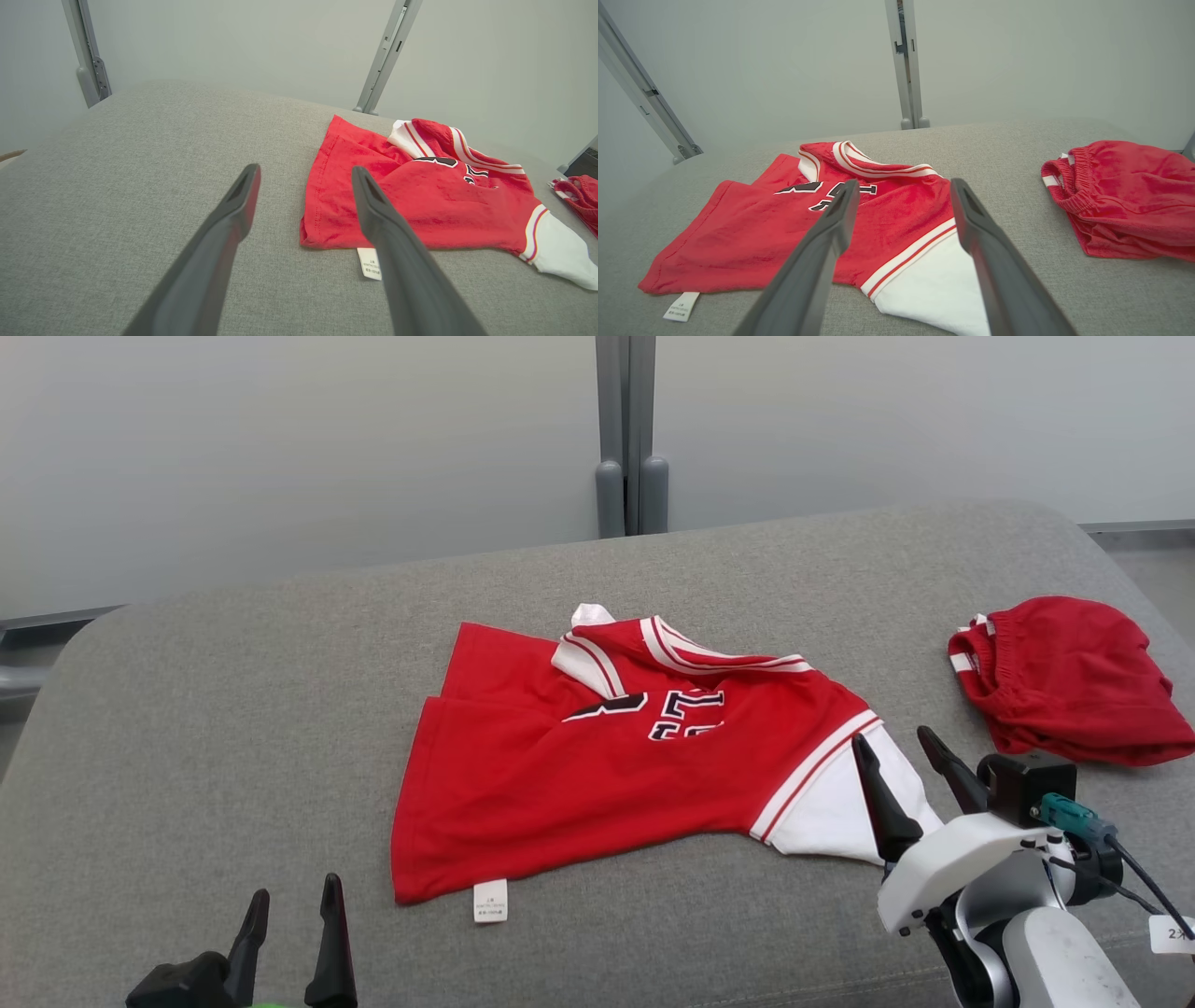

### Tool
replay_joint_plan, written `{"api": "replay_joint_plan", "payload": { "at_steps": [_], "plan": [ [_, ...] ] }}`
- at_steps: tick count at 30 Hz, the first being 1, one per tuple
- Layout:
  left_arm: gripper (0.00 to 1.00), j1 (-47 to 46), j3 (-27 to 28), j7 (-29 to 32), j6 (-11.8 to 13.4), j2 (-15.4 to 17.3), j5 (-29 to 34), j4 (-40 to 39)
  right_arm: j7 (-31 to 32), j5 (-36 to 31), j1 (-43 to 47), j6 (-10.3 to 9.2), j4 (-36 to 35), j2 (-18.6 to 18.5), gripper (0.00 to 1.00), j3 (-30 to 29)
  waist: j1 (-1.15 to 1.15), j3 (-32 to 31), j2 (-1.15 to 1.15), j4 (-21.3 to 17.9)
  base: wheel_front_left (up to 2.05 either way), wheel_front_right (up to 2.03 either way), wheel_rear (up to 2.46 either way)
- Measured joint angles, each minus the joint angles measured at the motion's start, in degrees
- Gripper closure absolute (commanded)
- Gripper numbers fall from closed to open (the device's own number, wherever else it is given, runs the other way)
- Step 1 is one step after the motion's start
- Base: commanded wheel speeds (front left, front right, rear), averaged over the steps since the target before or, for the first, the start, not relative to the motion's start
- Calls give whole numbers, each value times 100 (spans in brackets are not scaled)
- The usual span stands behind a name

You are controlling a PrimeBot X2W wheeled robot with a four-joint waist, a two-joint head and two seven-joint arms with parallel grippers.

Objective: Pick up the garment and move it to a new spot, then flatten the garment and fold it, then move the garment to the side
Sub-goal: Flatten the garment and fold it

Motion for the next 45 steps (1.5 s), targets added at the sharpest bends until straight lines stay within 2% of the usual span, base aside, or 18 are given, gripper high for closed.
{"api": "replay_joint_plan", "payload": {
  "at_steps": [14, 35, 39, 43, 45],
  "plan": [
    [0, -35, -82, 7, 5, 10, 20, -64, -407, -77, -100, 0, 385, 2, 0, 65, 0, -5, 0, -2, 0, 0, 0],
    [0, -44, -215, 102, 46, 58, 33, -101, -474, -100, -139, 0, 497, 41, 0, 49, 0, -38, 0, 26, 0, 0, 0],
    [0, -172, -214, 264, 49, -124, -172, 123, -402, -45, -147, 0, 513, 60, 0, -36, 0, 6, 0, 34, 0, 0, 0],
    [0, -350, -87, 475, 0, -575, -755, 382, -353, -20, -146, 0, 513, 80, 0, -70, 0, 79, 0, 33, 0, 0, 0],
    [0, -470, -74, 595, -4, -678, -900, 556, -344, -20, -146, 0, 503, 82, 0, -85, 0, 123, 0, 18, 0, 0, 0]
  ]
}}
